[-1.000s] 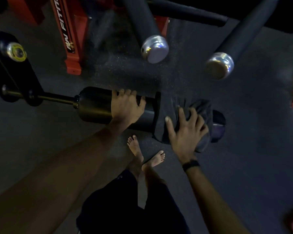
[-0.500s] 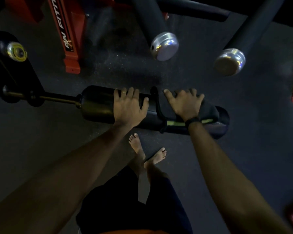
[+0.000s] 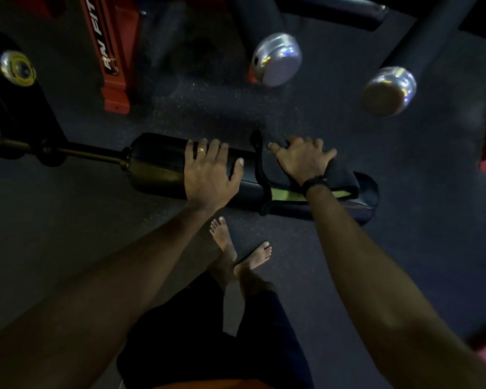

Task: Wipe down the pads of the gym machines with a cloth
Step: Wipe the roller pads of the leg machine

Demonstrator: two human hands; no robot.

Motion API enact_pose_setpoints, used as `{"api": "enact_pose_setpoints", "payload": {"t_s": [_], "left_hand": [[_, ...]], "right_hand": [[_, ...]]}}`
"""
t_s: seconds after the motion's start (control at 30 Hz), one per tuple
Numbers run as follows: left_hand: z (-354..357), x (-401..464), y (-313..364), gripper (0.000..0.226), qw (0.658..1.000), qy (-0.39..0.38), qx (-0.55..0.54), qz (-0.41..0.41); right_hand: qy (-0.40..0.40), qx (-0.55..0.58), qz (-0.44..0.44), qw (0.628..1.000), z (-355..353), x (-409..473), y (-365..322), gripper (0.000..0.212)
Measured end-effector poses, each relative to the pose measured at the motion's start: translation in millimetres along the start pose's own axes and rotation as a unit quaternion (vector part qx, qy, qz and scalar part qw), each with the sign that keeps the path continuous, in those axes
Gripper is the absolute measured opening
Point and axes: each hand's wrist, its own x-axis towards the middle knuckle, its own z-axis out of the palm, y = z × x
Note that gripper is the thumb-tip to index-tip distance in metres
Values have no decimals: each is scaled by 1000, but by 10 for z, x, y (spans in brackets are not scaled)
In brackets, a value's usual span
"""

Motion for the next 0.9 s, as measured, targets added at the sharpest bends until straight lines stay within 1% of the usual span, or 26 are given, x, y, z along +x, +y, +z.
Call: {"api": "enact_pose_setpoints", "payload": {"t_s": [0.03,0.07,0.13,0.2,0.27,0.33,0.37,0.4,0.47,0.53,0.57,0.6,0.63,0.67,0.73,0.77,0.8,0.87,0.9], "left_hand": [[-2,-11,5,56,1000,5,-4,-1],[6,-26,3,55,1000,14,-12,0],[36,-116,-40,54,999,41,-34,-4],[66,-255,-73,55,997,58,-48,-12],[114,-379,-75,57,997,66,-47,-15],[143,-406,-63,57,995,78,-54,-16],[147,-384,-43,57,994,84,-62,-19],[149,-350,-27,56,994,88,-69,-23],[146,-334,-17,54,993,86,-72,-27],[137,-353,-37,54,994,77,-79,-25],[129,-367,-38,53,994,76,-81,-23],[108,-354,-32,53,994,79,-76,-20],[72,-324,-29,52,994,80,-72,-16],[25,-267,-42,49,995,75,-71,-10],[-77,-50,-88,40,995,60,-85,-8],[-118,83,-140,38,995,47,-93,-12],[-142,210,-206,39,996,24,-86,-15],[-110,378,-327,44,999,-22,-42,-15],[-72,381,-351,47,999,-33,-26,-13]], "right_hand": [[7,4,2,1000,9,13,-2,65],[42,-1,-4,999,37,-43,-2,62],[157,6,-14,987,177,-327,10,57],[243,39,-14,969,328,-634,53,52],[280,39,-18,959,431,-757,110,47],[283,25,-39,958,399,-666,141,46],[269,13,-46,962,344,-572,134,49],[239,3,-49,970,265,-447,115,52],[120,8,-47,992,92,-153,104,57],[-7,48,-22,999,-73,117,99,62],[-48,61,-13,997,-100,211,88,63],[-60,69,-10,996,-111,257,70,64],[-46,70,-18,996,-92,249,66,63],[2,59,-30,998,-44,164,68,62],[150,39,-42,987,134,-172,105,58],[209,47,-44,976,228,-366,127,54],[251,61,-46,965,316,-538,148,50],[288,71,-43,954,412,-716,165,46],[283,67,-43,956,420,-719,165,46]]}}
